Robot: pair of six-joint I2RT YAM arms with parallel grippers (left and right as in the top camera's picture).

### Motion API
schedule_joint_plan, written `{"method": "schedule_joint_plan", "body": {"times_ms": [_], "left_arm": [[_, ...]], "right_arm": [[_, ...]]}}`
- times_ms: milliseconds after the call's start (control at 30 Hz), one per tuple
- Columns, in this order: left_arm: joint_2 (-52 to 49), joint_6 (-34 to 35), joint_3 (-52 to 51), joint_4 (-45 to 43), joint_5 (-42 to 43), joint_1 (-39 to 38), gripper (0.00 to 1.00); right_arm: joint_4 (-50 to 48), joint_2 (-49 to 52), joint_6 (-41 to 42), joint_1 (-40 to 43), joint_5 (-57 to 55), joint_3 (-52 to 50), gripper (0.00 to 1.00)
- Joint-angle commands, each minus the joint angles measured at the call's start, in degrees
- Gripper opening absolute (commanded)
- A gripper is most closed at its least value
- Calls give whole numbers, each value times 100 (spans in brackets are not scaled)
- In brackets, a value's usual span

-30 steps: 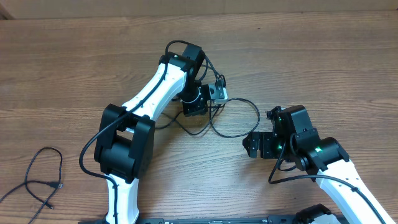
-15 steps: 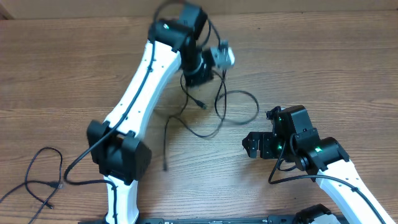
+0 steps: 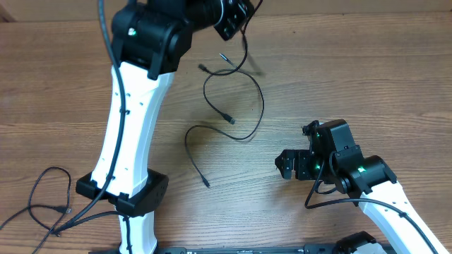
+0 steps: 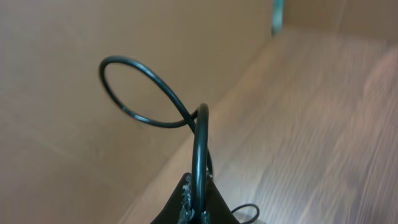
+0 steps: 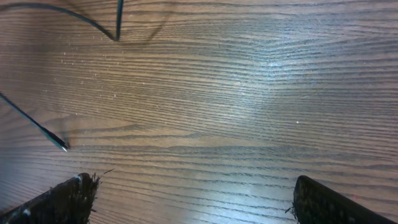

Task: Untangle cables
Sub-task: 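Lift the grasped cable with the left gripper and carry it leftward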

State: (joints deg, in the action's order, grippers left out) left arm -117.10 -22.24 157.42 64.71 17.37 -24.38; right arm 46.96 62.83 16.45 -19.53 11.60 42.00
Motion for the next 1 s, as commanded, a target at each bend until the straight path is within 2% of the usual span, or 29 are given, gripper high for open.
{"method": "schedule_joint_plan", "body": {"times_ms": [0,133,233,400,600,800,967], "left_arm": [[153,896,457,-164,24,2,4],[153,916,789,-210,-81,4,4],[153,920,940,-173,-501,4,4],[155,1290,968,-68,-1539,4,4],[155,2109,968,278,-3473,4,4],[155,2420,968,730,-4800,9,4],[162,2750,968,1010,-5128,247,4]], "right_arm": [[-35,-35,-68,9,0,46,100],[-31,-35,-155,9,2,44,100],[-28,-35,-155,9,2,46,100],[-28,-35,-155,9,2,44,100],[-28,-35,-155,9,2,44,100],[-31,-35,-155,9,2,44,100],[-28,-35,-155,9,2,44,100]]}}
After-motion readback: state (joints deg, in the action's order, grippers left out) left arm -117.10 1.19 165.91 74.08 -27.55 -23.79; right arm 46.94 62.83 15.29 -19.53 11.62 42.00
